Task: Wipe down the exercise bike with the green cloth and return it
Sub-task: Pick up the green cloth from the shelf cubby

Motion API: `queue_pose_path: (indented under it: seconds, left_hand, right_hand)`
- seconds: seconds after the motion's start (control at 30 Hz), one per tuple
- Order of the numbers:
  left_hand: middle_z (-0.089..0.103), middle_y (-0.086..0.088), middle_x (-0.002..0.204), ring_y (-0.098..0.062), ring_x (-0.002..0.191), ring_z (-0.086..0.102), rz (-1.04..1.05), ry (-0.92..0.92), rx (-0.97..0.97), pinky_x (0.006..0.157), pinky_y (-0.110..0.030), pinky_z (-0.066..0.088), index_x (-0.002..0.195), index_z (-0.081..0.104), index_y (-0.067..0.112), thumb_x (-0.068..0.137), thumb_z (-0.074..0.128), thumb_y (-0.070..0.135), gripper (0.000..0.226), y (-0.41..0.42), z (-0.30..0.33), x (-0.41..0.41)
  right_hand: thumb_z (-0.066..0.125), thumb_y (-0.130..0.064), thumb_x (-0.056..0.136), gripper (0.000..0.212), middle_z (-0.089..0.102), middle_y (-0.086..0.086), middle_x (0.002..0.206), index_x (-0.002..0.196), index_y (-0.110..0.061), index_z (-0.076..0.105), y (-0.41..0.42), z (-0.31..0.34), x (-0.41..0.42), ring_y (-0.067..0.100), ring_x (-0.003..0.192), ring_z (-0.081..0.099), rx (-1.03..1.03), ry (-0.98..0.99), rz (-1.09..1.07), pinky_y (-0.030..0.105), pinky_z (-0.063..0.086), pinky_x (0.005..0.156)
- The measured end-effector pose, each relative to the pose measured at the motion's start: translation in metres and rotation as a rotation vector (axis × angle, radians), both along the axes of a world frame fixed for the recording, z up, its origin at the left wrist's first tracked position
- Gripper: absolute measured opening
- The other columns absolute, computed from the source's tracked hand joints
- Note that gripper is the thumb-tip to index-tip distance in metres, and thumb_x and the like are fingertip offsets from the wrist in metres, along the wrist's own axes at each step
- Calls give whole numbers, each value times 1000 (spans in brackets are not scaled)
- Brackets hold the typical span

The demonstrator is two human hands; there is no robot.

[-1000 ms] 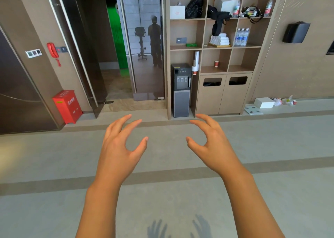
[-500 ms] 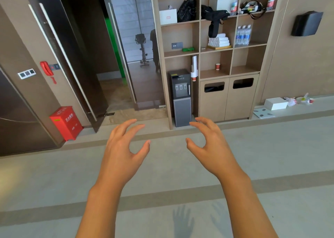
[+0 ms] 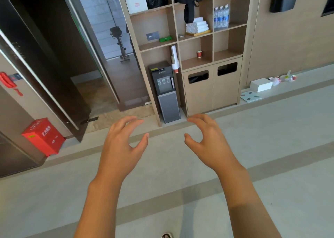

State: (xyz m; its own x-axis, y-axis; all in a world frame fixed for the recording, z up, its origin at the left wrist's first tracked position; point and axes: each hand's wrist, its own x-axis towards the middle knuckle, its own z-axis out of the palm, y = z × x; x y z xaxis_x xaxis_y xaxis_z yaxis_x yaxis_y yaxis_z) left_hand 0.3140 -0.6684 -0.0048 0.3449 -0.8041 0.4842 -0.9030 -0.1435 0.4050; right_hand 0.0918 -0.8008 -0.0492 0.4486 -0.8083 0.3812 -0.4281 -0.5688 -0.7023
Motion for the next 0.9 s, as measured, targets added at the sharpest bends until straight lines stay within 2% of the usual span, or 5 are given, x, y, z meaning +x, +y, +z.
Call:
queue_pose_path:
  seconds: [0.13, 0.33, 0.53, 0.73, 0.9]
  left_hand:
    - [55, 15, 142, -12, 137, 47, -14, 38, -27, 112, -38, 42, 135, 65, 34, 97, 67, 41, 39, -38, -9, 35]
    - [55, 19, 139, -11, 134, 49, -56, 93, -95, 107, -29, 38, 132, 65, 37, 97, 69, 37, 35, -117, -16, 110]
    - [56, 18, 141, -11, 134, 49, -44, 126, -121, 107, -31, 40, 132, 65, 37, 97, 68, 39, 35, -178, -11, 199]
    - [56, 19, 140, -10, 134, 49, -24, 144, -140, 106, -27, 37, 133, 66, 34, 97, 70, 33, 36, -215, -16, 275]
    - [56, 18, 140, -9, 134, 49, 10, 153, -146, 107, -26, 36, 131, 66, 36, 96, 71, 35, 36, -226, -24, 325]
  right_hand:
    - [66, -35, 99, 47, 49, -12, 147, 144, -26, 59, -37, -1, 33, 11, 138, 44, -23, 26, -6, 42, 42, 117]
    - [67, -32, 99, 46, 51, -11, 146, 143, -23, 60, -99, 12, 104, 11, 135, 46, -71, 82, -15, 34, 45, 113]
    - [68, -33, 99, 46, 50, -14, 145, 143, -27, 59, -167, 30, 193, 9, 132, 49, -90, 105, -19, 30, 47, 111]
    - [67, -34, 99, 46, 49, -15, 145, 144, -27, 58, -211, 24, 272, 6, 131, 48, -102, 135, 28, 30, 47, 110]
    - [68, -36, 99, 49, 48, -15, 147, 145, -29, 57, -241, 25, 335, 6, 133, 44, -131, 152, 93, 26, 40, 110]
